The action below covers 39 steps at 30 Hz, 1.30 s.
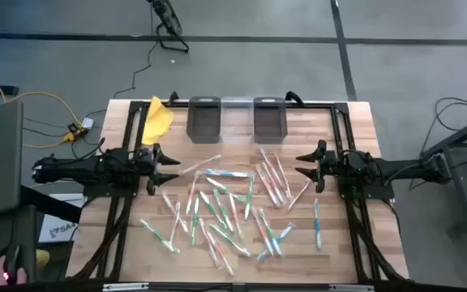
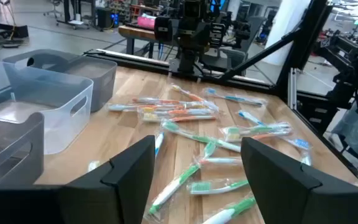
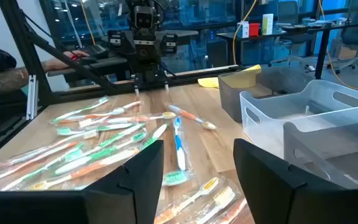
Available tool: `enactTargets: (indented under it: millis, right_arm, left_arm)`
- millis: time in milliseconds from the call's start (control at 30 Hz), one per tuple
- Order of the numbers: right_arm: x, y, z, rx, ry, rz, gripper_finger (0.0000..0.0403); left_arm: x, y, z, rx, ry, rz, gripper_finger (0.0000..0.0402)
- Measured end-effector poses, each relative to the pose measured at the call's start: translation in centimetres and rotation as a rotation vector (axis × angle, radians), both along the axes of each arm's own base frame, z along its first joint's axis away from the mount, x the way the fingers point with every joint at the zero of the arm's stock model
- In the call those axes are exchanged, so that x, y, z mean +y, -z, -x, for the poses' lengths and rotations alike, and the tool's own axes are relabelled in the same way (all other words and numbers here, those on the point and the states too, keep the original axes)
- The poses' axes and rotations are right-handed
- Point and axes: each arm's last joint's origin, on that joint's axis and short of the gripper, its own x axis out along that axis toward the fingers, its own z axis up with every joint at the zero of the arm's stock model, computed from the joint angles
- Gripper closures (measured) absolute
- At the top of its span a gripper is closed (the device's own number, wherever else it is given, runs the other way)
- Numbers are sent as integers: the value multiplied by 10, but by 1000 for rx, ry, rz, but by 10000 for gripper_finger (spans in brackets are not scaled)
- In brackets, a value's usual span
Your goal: Pick & Place Toothbrushes
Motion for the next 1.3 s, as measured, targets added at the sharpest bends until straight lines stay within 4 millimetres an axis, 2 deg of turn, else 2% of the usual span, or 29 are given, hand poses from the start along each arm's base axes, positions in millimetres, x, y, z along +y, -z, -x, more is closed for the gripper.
enactTargets:
  millis: [1067,1167,1300]
  right_arm:
    - [0,-1,0,-6,0,-2,215]
    - [0,-4,0,-50,5,-85,215]
    - [0,-10,0,-167,16,-422,215]
  left_arm:
    - [0,0,0,0,0,0,169]
    - [0,0,0,0,0,0,169]
    - [0,0,0,0,0,0,169]
